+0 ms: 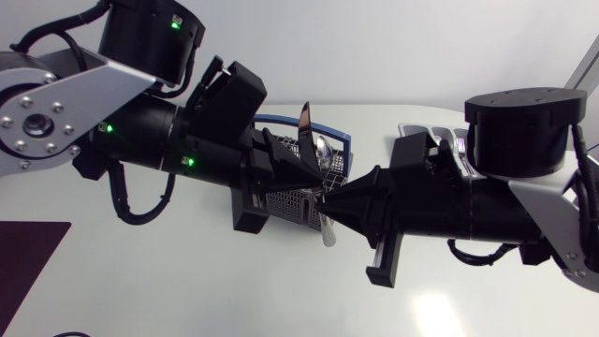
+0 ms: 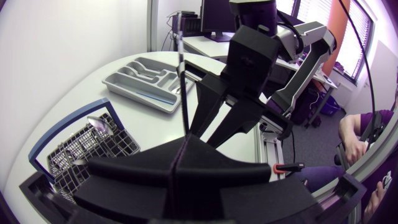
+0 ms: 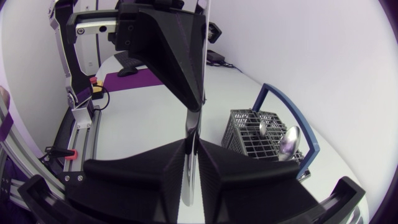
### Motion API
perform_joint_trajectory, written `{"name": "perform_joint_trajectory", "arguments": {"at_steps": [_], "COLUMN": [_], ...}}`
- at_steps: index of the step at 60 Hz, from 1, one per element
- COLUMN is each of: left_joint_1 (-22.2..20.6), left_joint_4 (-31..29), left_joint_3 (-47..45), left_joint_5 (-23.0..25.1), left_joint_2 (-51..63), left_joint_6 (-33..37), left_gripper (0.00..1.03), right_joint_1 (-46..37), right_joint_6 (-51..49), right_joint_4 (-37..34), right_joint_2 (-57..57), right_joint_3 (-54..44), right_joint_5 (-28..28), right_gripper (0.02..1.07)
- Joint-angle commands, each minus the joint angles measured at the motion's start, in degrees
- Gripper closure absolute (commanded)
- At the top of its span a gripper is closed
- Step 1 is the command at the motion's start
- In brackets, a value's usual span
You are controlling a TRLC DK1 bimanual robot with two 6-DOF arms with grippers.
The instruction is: Unload the cutlery basket into the drawer organizer.
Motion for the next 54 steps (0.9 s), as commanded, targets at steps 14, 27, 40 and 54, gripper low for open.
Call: {"name": "perform_joint_trajectory", "arguments": {"at_steps": [14, 27, 40, 54], "left_joint_1": [1.2, 3.5, 6.2, 7.0], "left_joint_4": [1.4, 4.8, 6.5, 6.7], "left_joint_3": [2.9, 4.2, 3.8, 1.4], "left_joint_5": [1.1, 0.5, -5.9, -12.0], "left_joint_2": [0.0, -0.7, -2.9, -2.5], "left_joint_6": [-0.9, -4.9, -6.7, -4.5], "left_gripper": [0.66, 0.05, 0.05, 0.05], "right_joint_1": [0.7, -2.4, -20.7, -45.4], "right_joint_6": [0.7, 0.1, -5.9, -14.5], "right_joint_4": [-2.2, -5.4, -10.6, -13.5], "right_joint_2": [-0.2, -1.1, -3.8, -0.4], "right_joint_3": [1.2, 0.9, 0.4, 2.3], "right_joint_5": [-0.5, -0.1, -5.4, -13.3], "right_gripper": [1.02, 1.02, 1.02, 1.02]}}
